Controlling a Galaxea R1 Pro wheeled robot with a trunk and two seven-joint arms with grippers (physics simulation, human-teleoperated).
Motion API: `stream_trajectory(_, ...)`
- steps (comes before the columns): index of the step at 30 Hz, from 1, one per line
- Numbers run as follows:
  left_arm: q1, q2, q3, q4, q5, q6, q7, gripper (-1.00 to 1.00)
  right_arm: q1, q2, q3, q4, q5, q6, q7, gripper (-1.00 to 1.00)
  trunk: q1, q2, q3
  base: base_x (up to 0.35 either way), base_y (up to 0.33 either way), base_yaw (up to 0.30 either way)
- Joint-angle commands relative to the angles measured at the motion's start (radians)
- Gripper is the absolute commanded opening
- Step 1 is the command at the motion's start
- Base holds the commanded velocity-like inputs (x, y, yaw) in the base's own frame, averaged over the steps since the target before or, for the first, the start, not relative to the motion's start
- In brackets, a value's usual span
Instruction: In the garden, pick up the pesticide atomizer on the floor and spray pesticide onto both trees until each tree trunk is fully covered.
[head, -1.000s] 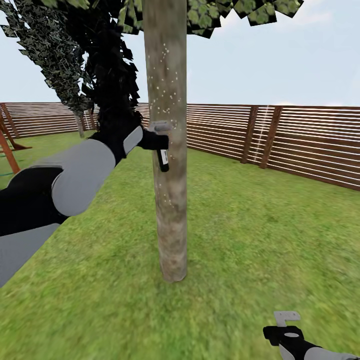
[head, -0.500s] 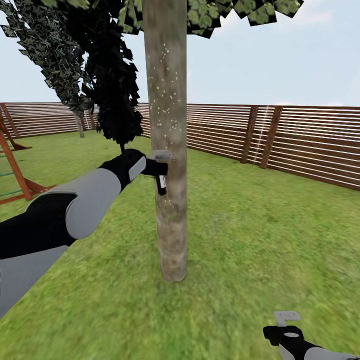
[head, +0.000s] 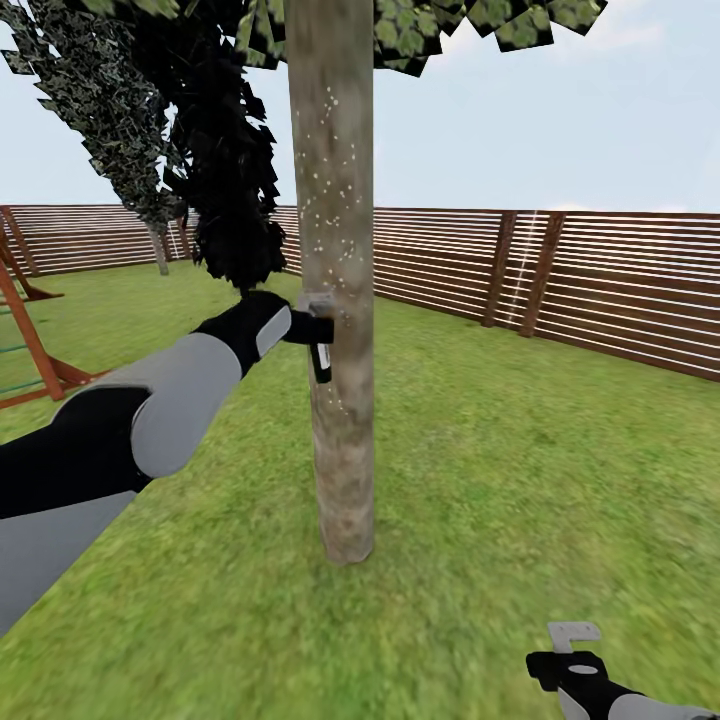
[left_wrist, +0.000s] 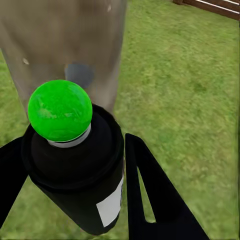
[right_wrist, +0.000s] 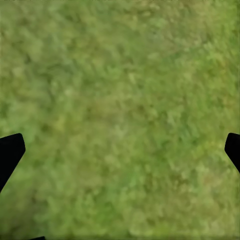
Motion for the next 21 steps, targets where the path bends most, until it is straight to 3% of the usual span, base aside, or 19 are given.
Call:
stream_trajectory(1, 0.000, 0.000, 0.002, 0.034, 0.000, -0.014, 0.000, -1.00, 0.000, 0.000, 0.000, 0.000, 0.000, 0.000, 0.000, 1.00, 0.000, 0.000, 0.000, 0.000, 0.000, 0.000)
stream_trajectory(4, 0.004, 0.000, 0.002, 0.074, -0.002, -0.068, 0.000, -1.00, 0.000, 0.000, 0.000, 0.000, 0.000, 0.000, 0.000, 1.00, 0.000, 0.000, 0.000, 0.000, 0.000, 0.000)
stream_trajectory(18, 0.117, 0.000, 0.002, 0.080, -0.002, -0.083, 0.000, -1.00, 0.000, 0.001, 0.000, 0.000, 0.000, 0.000, 0.000, 1.00, 0.000, 0.000, 0.000, 0.000, 0.000, 0.000)
stream_trajectory(21, 0.147, 0.000, 0.002, 0.080, -0.002, -0.123, 0.000, -1.00, 0.000, 0.001, 0.000, 0.000, 0.000, 0.000, 0.000, 1.00, 0.000, 0.000, 0.000, 0.000, 0.000, 0.000)
